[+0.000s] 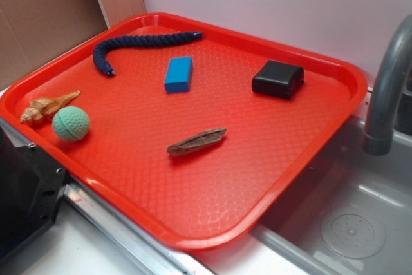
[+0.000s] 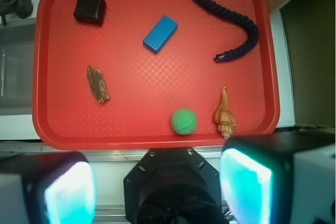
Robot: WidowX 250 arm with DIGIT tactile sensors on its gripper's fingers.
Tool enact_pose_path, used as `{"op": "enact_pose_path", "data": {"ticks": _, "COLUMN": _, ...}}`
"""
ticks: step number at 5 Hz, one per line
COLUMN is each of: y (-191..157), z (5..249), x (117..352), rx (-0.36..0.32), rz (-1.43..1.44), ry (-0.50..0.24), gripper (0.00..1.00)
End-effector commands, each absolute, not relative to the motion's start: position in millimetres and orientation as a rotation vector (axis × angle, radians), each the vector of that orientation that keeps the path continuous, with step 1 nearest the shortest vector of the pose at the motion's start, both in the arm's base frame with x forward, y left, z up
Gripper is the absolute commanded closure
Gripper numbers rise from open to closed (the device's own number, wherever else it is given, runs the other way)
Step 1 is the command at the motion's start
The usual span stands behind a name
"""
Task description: Grab the blue rope.
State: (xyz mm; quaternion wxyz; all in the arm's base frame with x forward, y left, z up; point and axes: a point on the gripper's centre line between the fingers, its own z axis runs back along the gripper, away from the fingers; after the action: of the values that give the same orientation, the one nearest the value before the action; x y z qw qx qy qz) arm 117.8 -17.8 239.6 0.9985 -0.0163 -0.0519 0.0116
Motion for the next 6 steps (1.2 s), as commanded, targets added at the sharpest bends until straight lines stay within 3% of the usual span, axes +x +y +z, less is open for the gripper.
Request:
{"op": "enact_pose_path", "data": {"ticks": 1, "y": -18, "z": 240, "x": 118, "rx": -0.033, "rz": 0.023, "ry": -0.104, "gripper": 0.0}}
{"op": "enact_pose_path", "data": {"ticks": 2, "y": -14, "z": 234, "x": 142, "rx": 0.028, "rz": -0.131, "ry": -0.092, "gripper": 0.0}}
{"op": "enact_pose_path", "data": {"ticks": 3, "y": -9, "z": 229, "x": 162, "rx": 0.031, "rz": -0.31, "ry": -0.058, "gripper": 0.0}}
{"op": "enact_pose_path", "data": {"ticks": 4, "y": 4, "z": 216, "x": 181, "rx": 0.005, "rz": -0.56, "ry": 0.02, "gripper": 0.0}}
{"op": "enact_pose_path", "data": {"ticks": 5, "y": 26, "z": 201, "x": 181, "rx": -0.073, "rz": -0.81, "ry": 0.028, "gripper": 0.0}}
{"op": "enact_pose_path", "data": {"ticks": 6, "y": 35, "z": 192, "x": 181, "rx": -0.074, "rz": -1.026, "ry": 0.064, "gripper": 0.0}}
